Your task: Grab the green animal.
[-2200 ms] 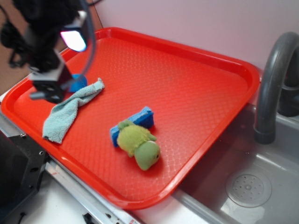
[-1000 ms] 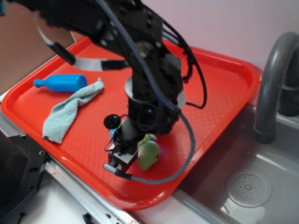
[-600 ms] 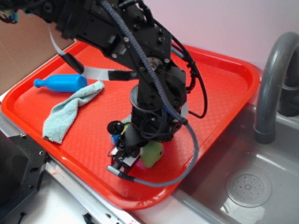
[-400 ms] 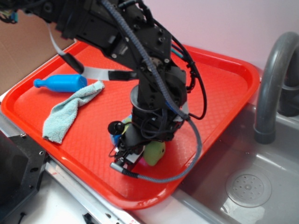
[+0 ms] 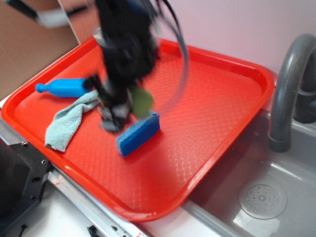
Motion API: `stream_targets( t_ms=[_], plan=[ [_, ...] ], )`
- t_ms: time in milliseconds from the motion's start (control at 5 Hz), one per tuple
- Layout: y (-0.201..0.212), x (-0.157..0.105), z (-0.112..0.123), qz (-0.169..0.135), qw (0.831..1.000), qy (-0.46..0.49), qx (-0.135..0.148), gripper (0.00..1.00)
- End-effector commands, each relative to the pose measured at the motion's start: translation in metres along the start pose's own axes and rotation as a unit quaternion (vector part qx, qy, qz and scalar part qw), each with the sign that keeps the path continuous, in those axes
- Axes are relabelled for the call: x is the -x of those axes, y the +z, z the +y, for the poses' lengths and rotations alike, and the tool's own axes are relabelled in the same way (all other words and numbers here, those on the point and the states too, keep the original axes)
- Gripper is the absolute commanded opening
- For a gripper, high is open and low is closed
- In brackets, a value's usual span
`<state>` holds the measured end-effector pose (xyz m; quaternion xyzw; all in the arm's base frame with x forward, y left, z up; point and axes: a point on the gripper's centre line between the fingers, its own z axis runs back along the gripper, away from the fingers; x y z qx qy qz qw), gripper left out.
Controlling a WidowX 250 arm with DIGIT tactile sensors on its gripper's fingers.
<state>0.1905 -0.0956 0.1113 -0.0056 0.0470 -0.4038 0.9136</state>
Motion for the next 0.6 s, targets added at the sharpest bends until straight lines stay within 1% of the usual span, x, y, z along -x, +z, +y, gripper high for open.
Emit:
stream_targets(
  t_ms=[0,200,400],
  plan=[
    [0.07,0.07,0.001,-0.115,0.964,0.239,0.014,0.0],
    [0.08,0.09,0.001,-0.132,0.939,0.318,0.003,0.0],
    [0.073,0.092,0.002,-0.109,0.948,0.297,0.034,0.0]
  ],
)
